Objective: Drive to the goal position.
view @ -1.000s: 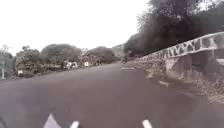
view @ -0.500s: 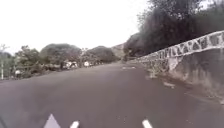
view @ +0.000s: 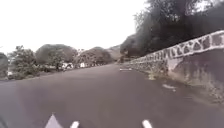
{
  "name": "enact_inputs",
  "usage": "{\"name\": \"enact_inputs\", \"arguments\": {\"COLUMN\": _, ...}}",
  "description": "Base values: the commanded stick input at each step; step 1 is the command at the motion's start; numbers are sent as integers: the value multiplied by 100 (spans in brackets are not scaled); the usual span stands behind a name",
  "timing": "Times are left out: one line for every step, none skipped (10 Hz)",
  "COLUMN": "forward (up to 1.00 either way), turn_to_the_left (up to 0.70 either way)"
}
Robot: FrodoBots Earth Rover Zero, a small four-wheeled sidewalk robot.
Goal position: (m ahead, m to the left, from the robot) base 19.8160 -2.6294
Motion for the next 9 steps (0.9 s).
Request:
{"name": "enact_inputs", "arguments": {"forward": 50, "turn_to_the_left": 0}}
{"name": "enact_inputs", "arguments": {"forward": 50, "turn_to_the_left": 0}}
{"name": "enact_inputs", "arguments": {"forward": 50, "turn_to_the_left": 0}}
{"name": "enact_inputs", "arguments": {"forward": 50, "turn_to_the_left": 0}}
{"name": "enact_inputs", "arguments": {"forward": 50, "turn_to_the_left": 0}}
{"name": "enact_inputs", "arguments": {"forward": 50, "turn_to_the_left": 0}}
{"name": "enact_inputs", "arguments": {"forward": 50, "turn_to_the_left": 0}}
{"name": "enact_inputs", "arguments": {"forward": 50, "turn_to_the_left": 0}}
{"name": "enact_inputs", "arguments": {"forward": 50, "turn_to_the_left": 0}}
